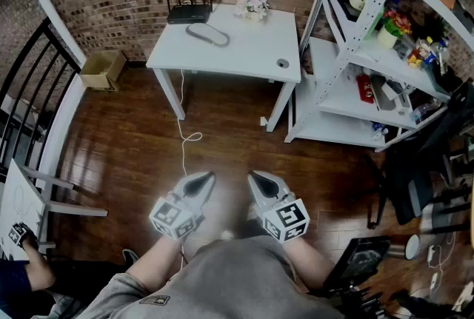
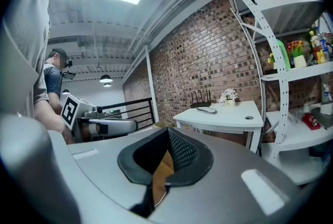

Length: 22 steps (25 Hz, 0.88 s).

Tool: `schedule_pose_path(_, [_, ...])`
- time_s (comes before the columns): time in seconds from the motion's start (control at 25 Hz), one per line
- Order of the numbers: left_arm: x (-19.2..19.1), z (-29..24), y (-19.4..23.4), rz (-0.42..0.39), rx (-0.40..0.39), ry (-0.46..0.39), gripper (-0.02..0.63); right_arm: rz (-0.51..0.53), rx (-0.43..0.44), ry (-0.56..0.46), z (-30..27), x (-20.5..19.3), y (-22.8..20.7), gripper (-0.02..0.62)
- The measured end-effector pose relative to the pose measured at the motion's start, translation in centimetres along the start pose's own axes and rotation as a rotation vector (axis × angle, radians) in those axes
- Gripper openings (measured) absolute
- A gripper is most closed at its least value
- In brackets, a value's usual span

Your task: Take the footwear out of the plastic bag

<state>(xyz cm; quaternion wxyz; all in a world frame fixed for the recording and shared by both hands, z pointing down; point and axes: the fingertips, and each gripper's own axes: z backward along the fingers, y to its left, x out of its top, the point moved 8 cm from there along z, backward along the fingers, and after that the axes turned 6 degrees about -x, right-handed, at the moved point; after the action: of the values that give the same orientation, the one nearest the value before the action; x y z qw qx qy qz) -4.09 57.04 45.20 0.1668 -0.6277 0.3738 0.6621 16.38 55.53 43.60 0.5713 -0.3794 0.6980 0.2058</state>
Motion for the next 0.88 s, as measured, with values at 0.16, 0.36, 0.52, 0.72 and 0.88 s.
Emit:
schedule_pose_path(0.16, [0.3,-1.5,2.0,-0.016,0.003,-0.003,0.002,-0.003,0.0,-0.015,-2.3,0.2,-1.6,0.014])
schedule_pose_path(0.36, [1.8,-5.1,5.5,-0.047,0.036,0.003,0.002,0.001,0.024,-0.02,-6.1,1.8,-5.3,0.014])
schedule_pose_path(0.52, [4.1,-8.9,8.3,-0.069,0.069,-0.006,0.002,-0.001,0.05,-0.039,-9.3,3.9,-8.9,0.014])
schedule_pose_path(0.72, [5.8,-13.3,11.2,-0.084,0.108,-0.02,0.002,0.005,0.091,-0.055,-13.0,5.8,-13.3,0.014])
schedule_pose_path(0.88, [6.4,-15.9,12.9,-0.081,0.132,-0.025,0.002,0.002,0.115,-0.058,-15.2,6.5,-15.8,0.014])
